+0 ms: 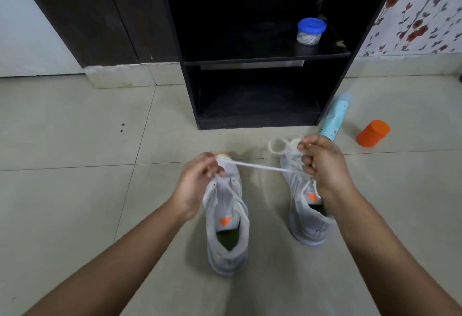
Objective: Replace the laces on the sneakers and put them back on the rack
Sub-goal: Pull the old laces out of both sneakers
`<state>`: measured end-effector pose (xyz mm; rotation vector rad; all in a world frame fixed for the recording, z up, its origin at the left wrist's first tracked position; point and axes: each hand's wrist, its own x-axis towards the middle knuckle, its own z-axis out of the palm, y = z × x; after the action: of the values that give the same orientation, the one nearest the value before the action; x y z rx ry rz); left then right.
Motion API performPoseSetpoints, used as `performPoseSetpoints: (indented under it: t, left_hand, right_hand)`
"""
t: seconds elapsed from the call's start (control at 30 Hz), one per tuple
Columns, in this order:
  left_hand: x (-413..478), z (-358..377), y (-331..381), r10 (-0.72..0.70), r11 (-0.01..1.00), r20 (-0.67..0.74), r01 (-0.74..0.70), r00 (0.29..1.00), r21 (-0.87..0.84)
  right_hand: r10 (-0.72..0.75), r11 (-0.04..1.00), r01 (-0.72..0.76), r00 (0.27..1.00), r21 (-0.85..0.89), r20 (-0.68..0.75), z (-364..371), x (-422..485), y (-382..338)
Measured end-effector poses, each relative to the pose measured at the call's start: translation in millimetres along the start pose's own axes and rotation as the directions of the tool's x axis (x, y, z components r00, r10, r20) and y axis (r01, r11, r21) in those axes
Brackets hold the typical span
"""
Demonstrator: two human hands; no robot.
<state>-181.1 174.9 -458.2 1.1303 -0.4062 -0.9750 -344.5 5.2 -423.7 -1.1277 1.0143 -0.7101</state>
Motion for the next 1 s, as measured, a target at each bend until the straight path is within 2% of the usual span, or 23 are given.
performPoseSetpoints:
  t: [0.03,0.07,0.1,0.13,0.2,0.27,0.3,0.37,0.43,0.47,0.53,0.6,0.67,0.7,0.73,0.77,0.8,0.83,0.87,0.93,1.0]
  left_hand:
    - [3.2,-8.3,4.3,-0.024,0.988,-0.057,0.015,0.998,-0.155]
    - [5.7,-14.0,6.6,-0.051,0.968,-0.114,0.021,0.992,-0.251]
    - [8.0,-17.6,6.4,-0.080,0.957,-0.155,0.032,0.985,-0.288]
    - [8.9,-16.7,4.9,-0.097,0.960,-0.160,0.050,0.982,-0.276]
    - [5.0,-7.6,0.3,-0.086,0.989,-0.102,0.072,0.991,-0.131]
    - [-2.1,-2.2,-8.6,-0.021,0.990,0.073,0.011,0.997,0.139]
    - [-4.3,-0.6,-12.1,-0.010,0.963,0.177,-0.038,0.984,0.268]
    - [-6.8,0.3,-18.1,-0.052,0.903,0.303,-0.085,0.952,0.422]
    - [-9.1,1.5,-18.4,-0.099,0.884,0.307,-0.058,0.946,0.465]
    - [-9.6,3.8,-16.3,-0.095,0.889,0.285,-0.047,0.954,0.456]
    - [-9.3,4.2,-12.8,-0.069,0.903,0.152,-0.003,0.986,0.429]
    - [-9.9,-4.4,-5.7,-0.010,0.927,-0.107,0.049,0.994,0.371]
    - [-13.0,-25.7,4.6,0.103,0.932,-0.344,0.030,0.933,0.361]
    - [-14.8,-41.1,8.8,0.194,0.883,-0.392,0.014,0.899,0.468]
    - [-16.8,-59.9,12.8,0.287,0.756,-0.376,0.033,0.881,0.654]
    - [-18.8,-82.2,14.6,0.345,0.521,-0.320,0.104,0.882,0.847]
    - [-20.4,-102.5,15.0,0.354,0.223,-0.280,0.210,0.892,0.952]
    - [-23.7,-122.5,14.1,0.340,-0.011,-0.294,0.317,0.893,0.949]
    - [-26.6,-141.4,11.0,0.316,-0.147,-0.333,0.392,0.889,0.908]
    - [-37.2,-172.1,1.2,0.277,-0.264,-0.427,0.495,0.861,0.828]
    - [-50.5,-196.7,-6.9,0.287,-0.279,-0.506,0.576,0.813,0.768]
  right_hand:
    - [-0.063,0.969,0.056,0.998,-0.242,-0.022,-6.2,3.5,12.4]
    - [-0.113,0.884,0.111,0.993,-0.455,0.022,-9.0,3.4,24.9]
    - [-0.129,0.780,0.167,0.986,-0.603,0.106,-7.9,0.0,34.7]
    - [-0.135,0.693,0.240,0.969,-0.679,0.206,-3.5,-5.4,42.1]
    - [-0.175,0.625,0.420,0.897,-0.658,0.406,11.7,-16.2,48.8]
    - [-0.236,0.614,0.567,0.796,-0.549,0.558,29.9,-26.0,42.5]
    - [-0.249,0.645,0.592,0.760,-0.482,0.600,37.0,-28.4,37.3]
    - [-0.209,0.759,0.523,0.759,-0.387,0.616,46.0,-29.6,26.8]
    - [-0.159,0.806,0.453,0.784,-0.380,0.600,48.7,-27.9,23.1]
    - [-0.159,0.788,0.460,0.794,-0.409,0.587,48.0,-26.8,24.0]
    - [-0.173,0.782,0.453,0.818,-0.428,0.549,44.9,-25.7,28.4]
    - [-0.165,0.849,0.375,0.857,-0.372,0.488,37.9,-23.3,37.8]
    - [-0.115,0.849,0.317,0.891,-0.422,0.438,31.3,-19.3,56.0]
    - [-0.064,0.815,0.300,0.897,-0.495,0.438,28.7,-18.3,67.4]
    - [0.007,0.776,0.279,0.893,-0.565,0.450,27.2,-19.3,79.0]
    - [0.074,0.725,0.268,0.886,-0.634,0.459,27.6,-22.6,89.1]
    - [0.123,0.673,0.268,0.879,-0.689,0.461,27.8,-25.6,98.5]
    - [0.164,0.620,0.271,0.873,-0.736,0.459,29.3,-29.0,105.4]
    - [0.192,0.579,0.273,0.870,-0.769,0.454,30.3,-31.3,109.4]
    - [0.258,0.546,0.239,0.864,-0.803,0.433,33.2,-33.6,112.1]
    - [0.310,0.527,0.209,0.855,-0.824,0.416,36.7,-35.5,113.9]
